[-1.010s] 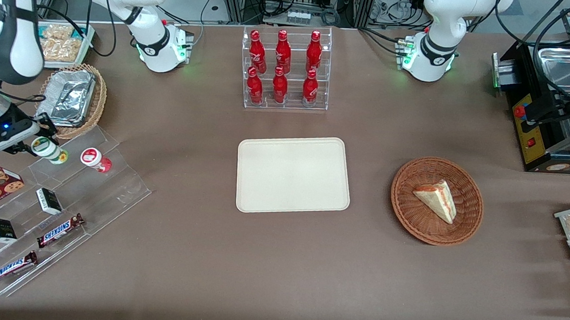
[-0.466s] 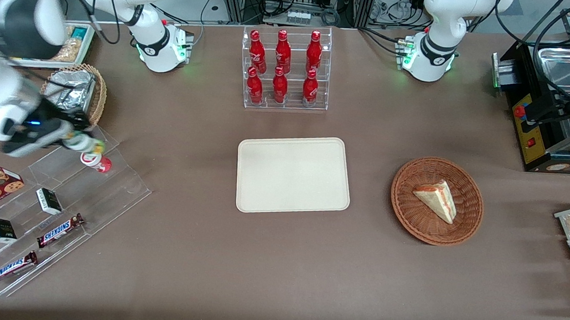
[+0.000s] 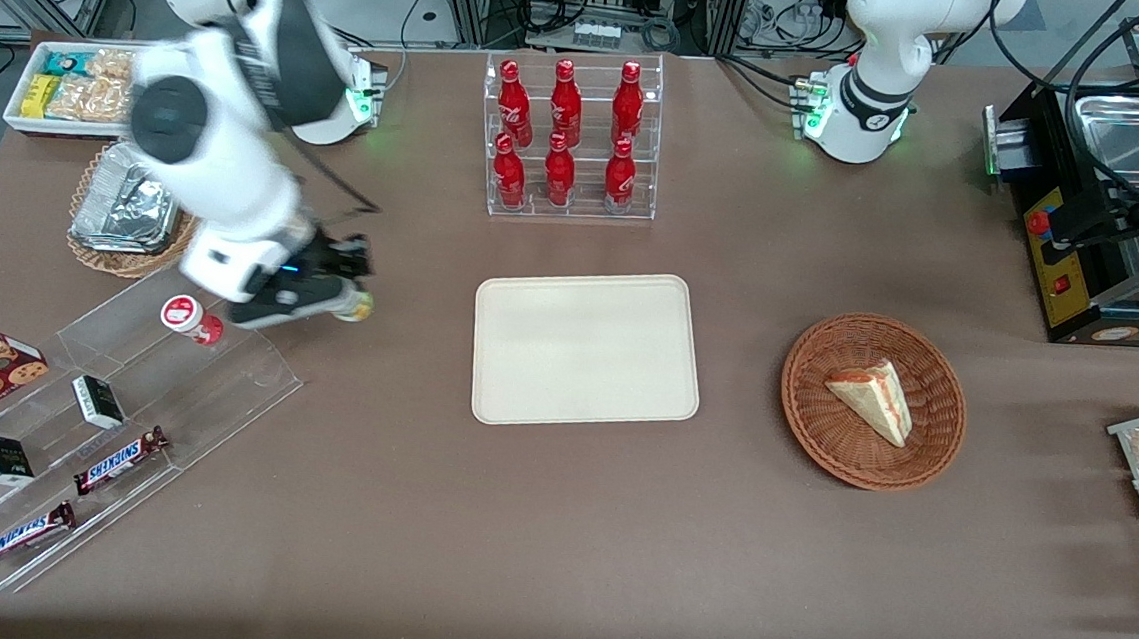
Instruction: Place green gum on tray
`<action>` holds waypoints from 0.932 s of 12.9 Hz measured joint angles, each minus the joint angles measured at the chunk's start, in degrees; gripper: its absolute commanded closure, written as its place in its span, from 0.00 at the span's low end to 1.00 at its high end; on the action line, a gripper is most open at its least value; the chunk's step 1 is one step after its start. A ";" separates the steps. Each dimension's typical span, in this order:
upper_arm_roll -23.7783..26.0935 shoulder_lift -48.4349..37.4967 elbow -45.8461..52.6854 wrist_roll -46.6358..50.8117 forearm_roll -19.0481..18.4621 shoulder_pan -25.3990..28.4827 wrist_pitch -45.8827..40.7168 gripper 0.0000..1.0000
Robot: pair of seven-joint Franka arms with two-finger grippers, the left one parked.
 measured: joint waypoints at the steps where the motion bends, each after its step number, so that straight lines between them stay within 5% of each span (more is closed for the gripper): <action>1: 0.62 3.77 3.17 6.41 0.01 2.57 0.62 1.00; 5: 1.45 20.62 13.87 26.32 0.26 11.70 11.25 1.00; 12: 1.48 32.93 16.63 31.45 3.99 15.94 22.32 1.00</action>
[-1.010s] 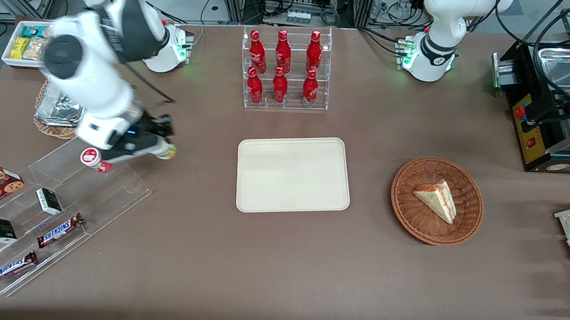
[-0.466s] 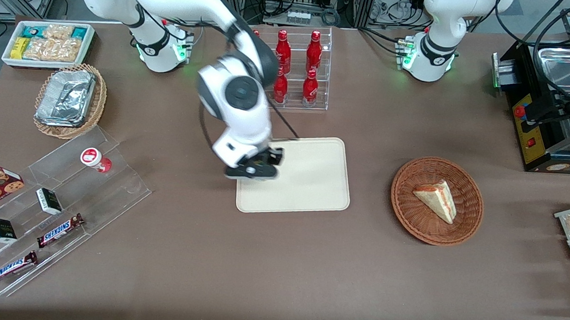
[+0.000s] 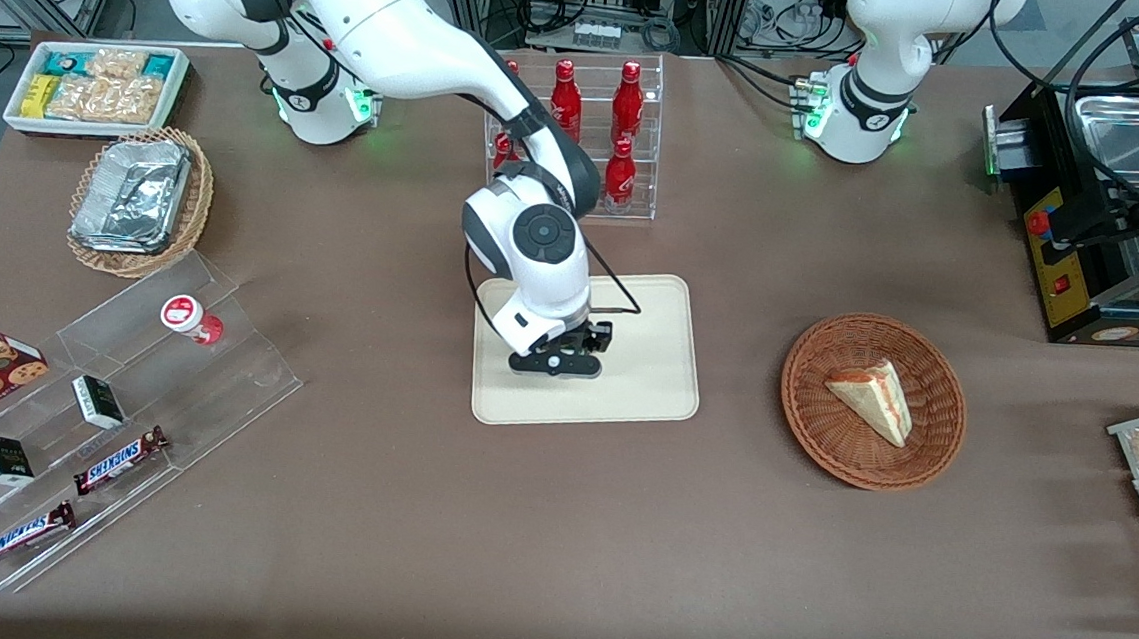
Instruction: Place green gum on tray
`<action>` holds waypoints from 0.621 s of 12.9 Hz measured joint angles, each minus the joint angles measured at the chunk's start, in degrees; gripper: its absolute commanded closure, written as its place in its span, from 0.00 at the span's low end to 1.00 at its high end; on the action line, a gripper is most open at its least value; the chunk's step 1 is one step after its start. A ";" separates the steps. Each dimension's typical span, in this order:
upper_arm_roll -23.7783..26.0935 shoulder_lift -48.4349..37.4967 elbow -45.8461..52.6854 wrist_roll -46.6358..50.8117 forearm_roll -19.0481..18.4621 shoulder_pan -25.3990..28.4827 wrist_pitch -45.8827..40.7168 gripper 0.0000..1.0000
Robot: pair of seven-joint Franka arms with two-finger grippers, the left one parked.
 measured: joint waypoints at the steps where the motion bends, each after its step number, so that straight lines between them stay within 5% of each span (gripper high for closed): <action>1: 0.00 0.34 0.00 0.22 0.01 0.36 0.00 1.00; 7: 0.00 1.38 -0.03 0.67 1.01 1.94 -0.01 1.00; 8: -0.01 1.63 -0.08 0.67 1.33 1.94 -0.01 0.81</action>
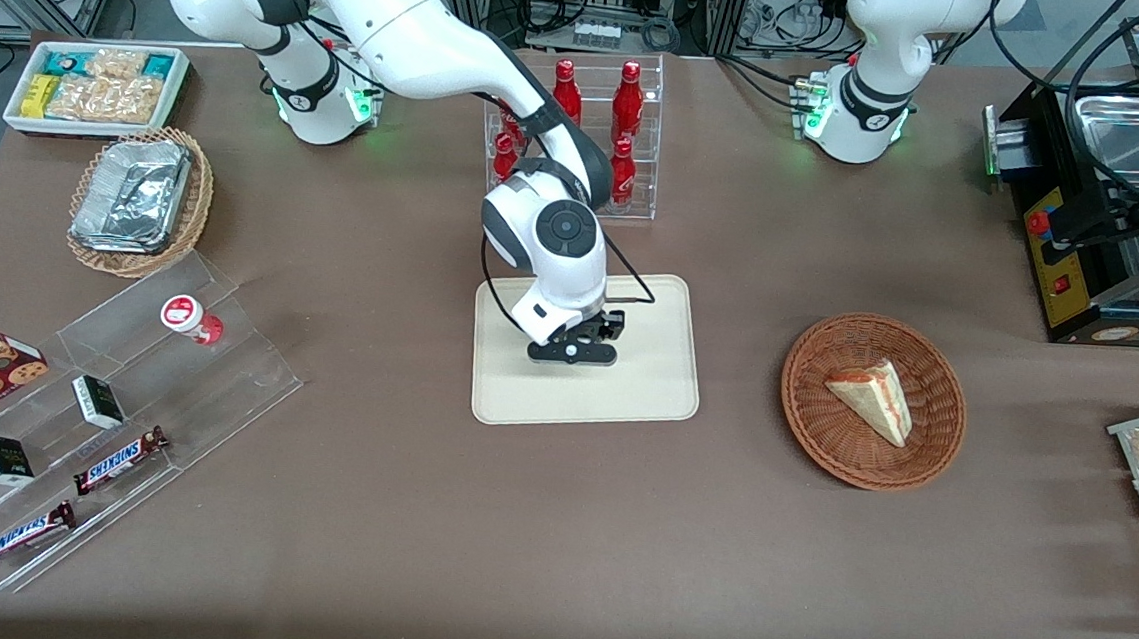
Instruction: Place green gum on tray
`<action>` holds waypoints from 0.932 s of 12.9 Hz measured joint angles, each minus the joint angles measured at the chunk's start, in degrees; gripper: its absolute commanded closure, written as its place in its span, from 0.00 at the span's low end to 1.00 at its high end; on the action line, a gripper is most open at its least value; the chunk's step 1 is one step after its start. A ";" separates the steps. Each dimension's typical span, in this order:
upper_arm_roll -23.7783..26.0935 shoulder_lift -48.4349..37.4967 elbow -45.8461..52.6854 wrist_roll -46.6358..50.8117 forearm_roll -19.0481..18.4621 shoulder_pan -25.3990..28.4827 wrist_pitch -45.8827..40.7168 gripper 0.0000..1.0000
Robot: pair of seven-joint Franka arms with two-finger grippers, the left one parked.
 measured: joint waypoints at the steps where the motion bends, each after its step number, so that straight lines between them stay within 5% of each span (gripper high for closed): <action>1: -0.02 0.18 -0.03 0.00 0.09 0.00 0.00 0.06; 7: -0.50 -2.58 0.83 -0.02 1.24 -0.87 -3.16 0.00; 12: -1.05 -19.60 -2.34 -8.77 3.47 -7.02 -16.95 0.00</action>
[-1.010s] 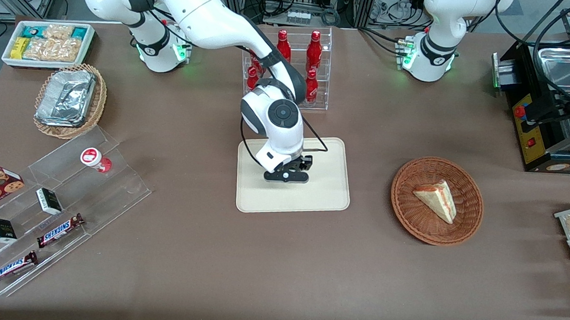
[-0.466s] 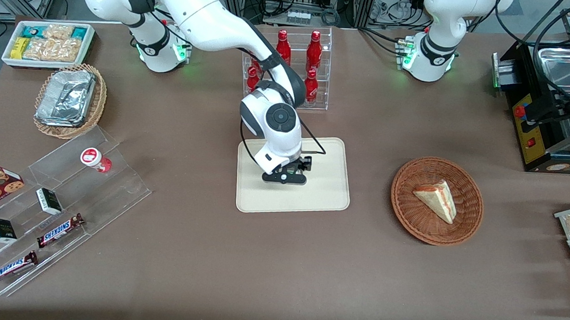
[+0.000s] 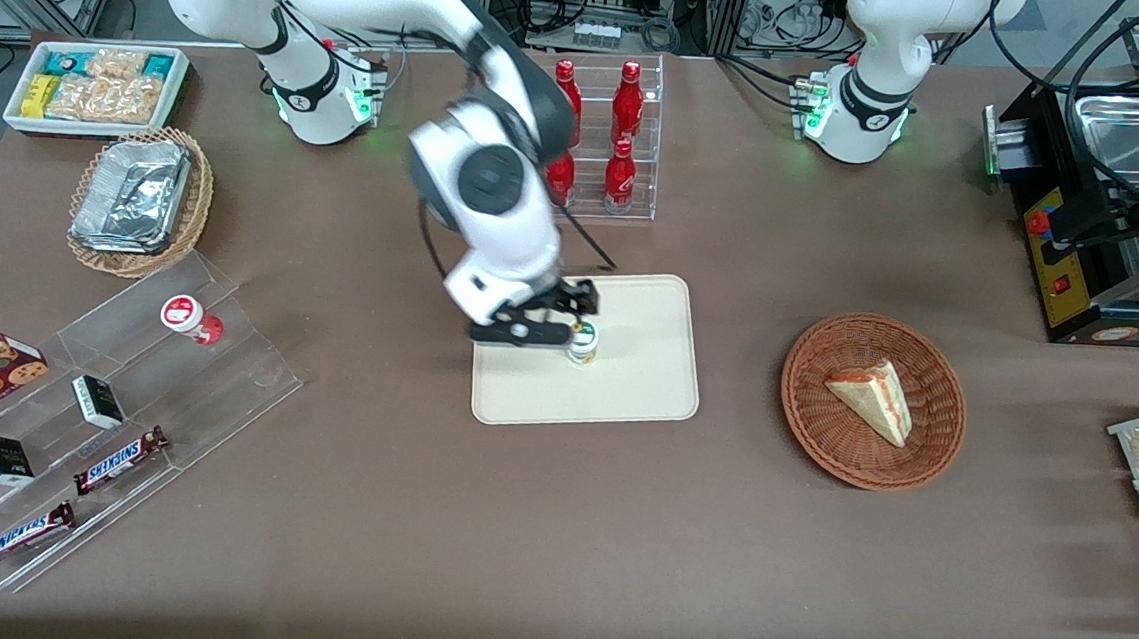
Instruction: Place green gum on tray
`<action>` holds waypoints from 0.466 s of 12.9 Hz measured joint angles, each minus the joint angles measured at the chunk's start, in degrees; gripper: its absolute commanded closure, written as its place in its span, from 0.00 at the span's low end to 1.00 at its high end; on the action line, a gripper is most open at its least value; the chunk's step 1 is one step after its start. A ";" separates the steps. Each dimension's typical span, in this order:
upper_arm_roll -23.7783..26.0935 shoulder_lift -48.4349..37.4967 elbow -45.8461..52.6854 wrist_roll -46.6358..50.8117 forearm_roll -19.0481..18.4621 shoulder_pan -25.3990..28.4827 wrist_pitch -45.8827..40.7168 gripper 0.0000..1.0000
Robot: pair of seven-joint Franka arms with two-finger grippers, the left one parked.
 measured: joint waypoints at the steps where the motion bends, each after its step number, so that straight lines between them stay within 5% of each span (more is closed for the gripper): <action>1: -0.15 -3.83 -2.06 -2.92 0.16 -2.09 -2.83 0.00; 6: -0.59 -18.58 -7.09 -11.99 -1.46 -14.34 -17.43 0.00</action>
